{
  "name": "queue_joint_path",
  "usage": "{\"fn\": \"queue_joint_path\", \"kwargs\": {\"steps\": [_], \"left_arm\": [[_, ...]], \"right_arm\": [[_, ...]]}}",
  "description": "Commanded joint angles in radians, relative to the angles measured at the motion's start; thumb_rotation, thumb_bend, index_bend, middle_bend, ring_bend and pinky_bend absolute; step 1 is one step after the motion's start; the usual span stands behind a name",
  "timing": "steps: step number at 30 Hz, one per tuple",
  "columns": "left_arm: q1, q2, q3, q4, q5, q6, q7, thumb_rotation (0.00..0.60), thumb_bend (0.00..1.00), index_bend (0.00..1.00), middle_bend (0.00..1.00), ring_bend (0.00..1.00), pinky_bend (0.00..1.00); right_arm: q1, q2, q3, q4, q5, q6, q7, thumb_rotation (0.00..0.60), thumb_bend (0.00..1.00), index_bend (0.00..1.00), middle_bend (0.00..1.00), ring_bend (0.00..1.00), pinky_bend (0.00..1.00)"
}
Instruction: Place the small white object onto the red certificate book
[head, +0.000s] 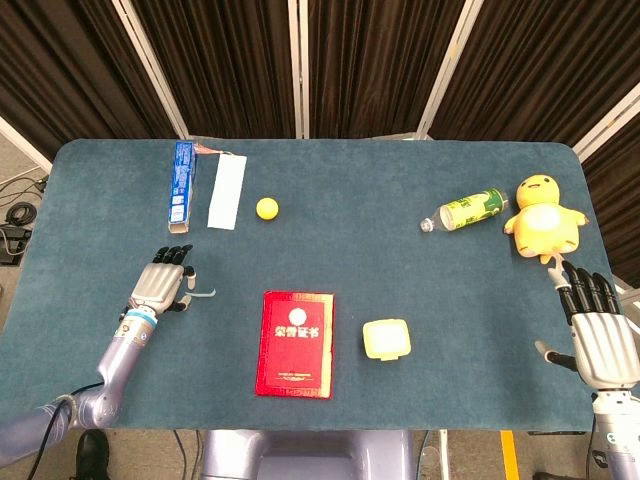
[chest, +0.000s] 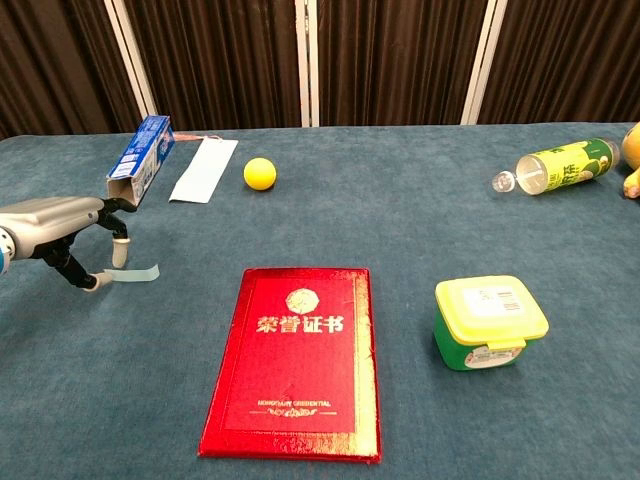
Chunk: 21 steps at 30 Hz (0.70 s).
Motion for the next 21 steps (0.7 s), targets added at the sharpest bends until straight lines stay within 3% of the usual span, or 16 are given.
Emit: {"fn": "queue_joint_path", "kwargs": {"steps": [1, 13, 21], "left_arm": [[-0.005, -0.009, 0.003, 0.008, -0.005, -0.001, 0.003, 0.600, 0.39, 0.50, 0.00, 0.00, 0.00], [-0.017, -0.036, 0.005, 0.016, -0.027, 0.000, 0.012, 0.600, 0.44, 0.62, 0.00, 0.00, 0.00], [-0.018, -0.010, -0.011, -0.040, 0.000, 0.032, -0.024, 0.600, 0.44, 0.63, 0.00, 0.00, 0.00]], "right_arm": [[0.000, 0.001, 0.000, 0.001, 0.000, 0.001, 0.003, 0.600, 0.00, 0.00, 0.00, 0.00, 0.00], [-0.001, 0.007, 0.001, 0.003, 0.005, 0.003, 0.020, 0.600, 0.00, 0.00, 0.00, 0.00, 0.00], [0.002, 0.008, 0.000, 0.003, 0.003, 0.001, 0.026, 0.600, 0.00, 0.00, 0.00, 0.00, 0.00]]}}
